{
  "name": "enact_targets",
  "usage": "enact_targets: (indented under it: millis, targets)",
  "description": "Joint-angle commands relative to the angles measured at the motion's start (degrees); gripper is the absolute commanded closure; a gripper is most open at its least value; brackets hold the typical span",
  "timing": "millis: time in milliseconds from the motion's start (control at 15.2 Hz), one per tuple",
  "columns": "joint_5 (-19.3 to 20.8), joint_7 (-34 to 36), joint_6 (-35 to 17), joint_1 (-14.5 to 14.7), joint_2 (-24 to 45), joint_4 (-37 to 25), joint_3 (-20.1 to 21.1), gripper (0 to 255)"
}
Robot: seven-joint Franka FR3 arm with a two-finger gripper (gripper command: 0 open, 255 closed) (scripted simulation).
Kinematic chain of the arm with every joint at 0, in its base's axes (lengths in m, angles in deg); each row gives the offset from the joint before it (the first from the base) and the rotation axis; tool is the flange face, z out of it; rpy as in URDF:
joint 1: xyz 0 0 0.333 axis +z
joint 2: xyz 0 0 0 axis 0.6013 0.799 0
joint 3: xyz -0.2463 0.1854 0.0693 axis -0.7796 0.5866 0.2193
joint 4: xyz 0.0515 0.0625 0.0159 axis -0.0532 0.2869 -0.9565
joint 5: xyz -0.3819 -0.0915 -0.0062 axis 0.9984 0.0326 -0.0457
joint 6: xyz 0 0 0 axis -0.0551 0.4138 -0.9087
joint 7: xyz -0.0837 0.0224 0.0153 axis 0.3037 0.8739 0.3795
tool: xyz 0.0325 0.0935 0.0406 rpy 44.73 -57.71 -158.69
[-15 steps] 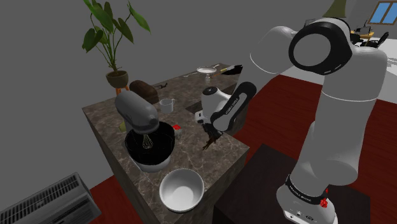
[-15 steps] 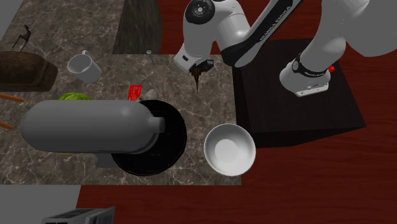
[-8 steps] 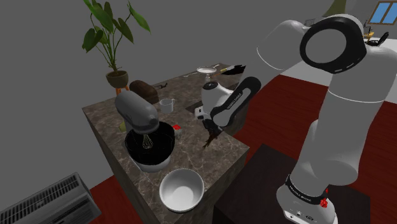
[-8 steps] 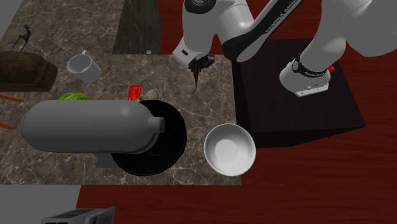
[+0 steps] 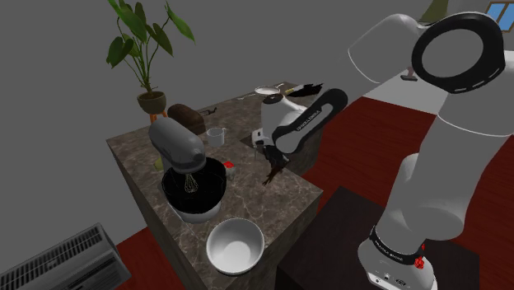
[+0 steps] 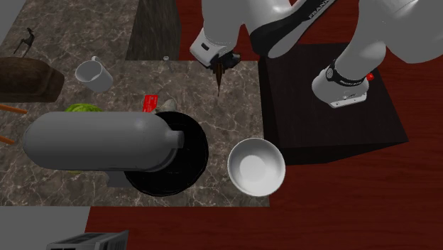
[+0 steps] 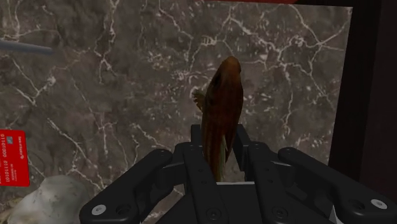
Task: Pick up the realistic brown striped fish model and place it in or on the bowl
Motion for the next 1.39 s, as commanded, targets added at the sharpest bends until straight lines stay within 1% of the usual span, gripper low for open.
enact_targets:
  millis: [0, 924, 1320]
  targets:
    - [-0.3, -0.5, 1.7, 0.0, -1.2, -0.5, 0.0, 255]
    - [-1.4, -2.5, 13.3, 0.5, -9.1, -4.3, 0.6, 255]
    - [-2.6, 6.2, 15.5, 4.6, -11.6, -2.2, 6.3, 255]
